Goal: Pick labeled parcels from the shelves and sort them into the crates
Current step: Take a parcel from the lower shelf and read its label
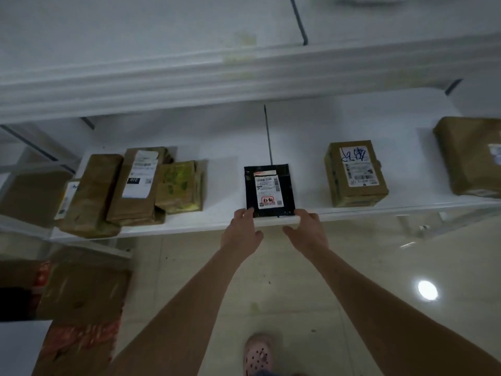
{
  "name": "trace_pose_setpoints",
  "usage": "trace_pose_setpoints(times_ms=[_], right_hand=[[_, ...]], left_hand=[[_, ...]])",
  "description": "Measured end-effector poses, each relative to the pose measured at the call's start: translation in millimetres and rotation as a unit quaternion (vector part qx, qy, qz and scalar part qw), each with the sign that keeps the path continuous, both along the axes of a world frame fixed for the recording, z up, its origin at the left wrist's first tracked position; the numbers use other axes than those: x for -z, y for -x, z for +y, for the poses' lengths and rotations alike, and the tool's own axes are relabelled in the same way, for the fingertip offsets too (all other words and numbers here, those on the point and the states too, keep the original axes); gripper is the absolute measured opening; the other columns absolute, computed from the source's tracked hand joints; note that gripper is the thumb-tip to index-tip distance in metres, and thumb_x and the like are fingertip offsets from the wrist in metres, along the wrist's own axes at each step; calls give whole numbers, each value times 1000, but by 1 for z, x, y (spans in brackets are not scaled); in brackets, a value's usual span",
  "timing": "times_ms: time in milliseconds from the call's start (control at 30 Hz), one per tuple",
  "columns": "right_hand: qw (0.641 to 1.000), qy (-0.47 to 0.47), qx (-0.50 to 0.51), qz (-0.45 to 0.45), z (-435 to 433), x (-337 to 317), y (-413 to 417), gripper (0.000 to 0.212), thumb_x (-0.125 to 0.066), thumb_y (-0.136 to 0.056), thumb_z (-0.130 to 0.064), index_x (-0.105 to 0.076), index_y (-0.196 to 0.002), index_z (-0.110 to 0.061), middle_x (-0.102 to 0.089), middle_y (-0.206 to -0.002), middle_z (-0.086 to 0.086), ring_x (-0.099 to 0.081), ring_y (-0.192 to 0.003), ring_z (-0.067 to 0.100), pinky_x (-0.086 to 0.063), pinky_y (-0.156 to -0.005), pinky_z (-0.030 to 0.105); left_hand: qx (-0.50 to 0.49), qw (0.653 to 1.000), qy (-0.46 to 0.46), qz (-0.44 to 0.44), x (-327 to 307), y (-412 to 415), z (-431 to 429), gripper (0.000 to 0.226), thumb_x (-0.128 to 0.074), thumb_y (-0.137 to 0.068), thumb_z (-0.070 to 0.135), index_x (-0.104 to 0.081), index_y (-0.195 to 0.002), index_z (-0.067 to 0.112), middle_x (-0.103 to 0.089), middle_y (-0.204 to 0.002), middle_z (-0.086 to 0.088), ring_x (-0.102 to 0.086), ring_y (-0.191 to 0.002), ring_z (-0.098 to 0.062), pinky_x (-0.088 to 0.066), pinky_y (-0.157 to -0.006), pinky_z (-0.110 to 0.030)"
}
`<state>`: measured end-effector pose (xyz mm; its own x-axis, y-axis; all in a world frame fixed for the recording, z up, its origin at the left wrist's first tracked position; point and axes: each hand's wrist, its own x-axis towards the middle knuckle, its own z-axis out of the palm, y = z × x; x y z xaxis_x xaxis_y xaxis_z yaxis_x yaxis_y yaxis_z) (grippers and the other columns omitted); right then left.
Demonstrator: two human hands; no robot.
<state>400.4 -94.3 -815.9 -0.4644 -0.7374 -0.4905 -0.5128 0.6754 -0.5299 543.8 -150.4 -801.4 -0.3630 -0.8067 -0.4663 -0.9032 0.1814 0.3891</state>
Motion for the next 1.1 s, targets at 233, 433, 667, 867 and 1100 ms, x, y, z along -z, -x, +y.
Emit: trace_pose_setpoints(times_ms=[233, 433, 667, 867, 1100], right_hand=[[997, 32, 38, -60, -63, 49, 20, 62, -68, -82, -28, -42, -138, -19, -44, -131, 15, -50, -117, 33, -46, -96, 41], [989, 66, 74, -114, -87, 73, 23, 52, -69, -83, -23, -47, -130, -12, -60, -122, 11, -52, -117, 29, -45, -99, 42], [978, 29, 147, -145, -80, 73, 13, 30, -64, -86, -9, -66, -115, -3, -68, -110, 16, -64, -97, 31, -53, -83, 37], [950, 42, 190, -243, -50, 41, 1, 26, -60, -88, 2, -66, -114, 0, -65, -102, 8, -60, -79, 19, -47, -63, 24], [952, 5, 96, -292, -15, -4, -23, 22, -56, -91, 3, -67, -109, -6, -66, -102, 7, -58, -87, 17, -42, -61, 19]], left_hand=[[-99, 989, -40, 101, 55, 11, -55, 62, -54, -93, 17, -26, -148, 17, -34, -144, -12, -48, -123, -29, -42, -96, -34], [-145, 970, -119, 151, 86, 20, -77, 66, -56, -92, 17, -25, -150, 13, -44, -144, -10, -46, -127, -25, -38, -99, -28], [-203, 942, -170, 208, 76, 11, -63, 47, -55, -90, 5, -44, -136, 8, -57, -131, -10, -54, -117, -25, -43, -101, -36], [-311, 934, -77, 156, 51, -29, -47, 56, -60, -93, 23, -39, -144, 12, -47, -143, -9, -48, -127, -25, -40, -106, -38], [-360, 910, -45, 200, -12, -69, -6, 39, -66, -88, 17, -61, -126, 10, -67, -116, -5, -64, -103, -20, -51, -84, -29]])
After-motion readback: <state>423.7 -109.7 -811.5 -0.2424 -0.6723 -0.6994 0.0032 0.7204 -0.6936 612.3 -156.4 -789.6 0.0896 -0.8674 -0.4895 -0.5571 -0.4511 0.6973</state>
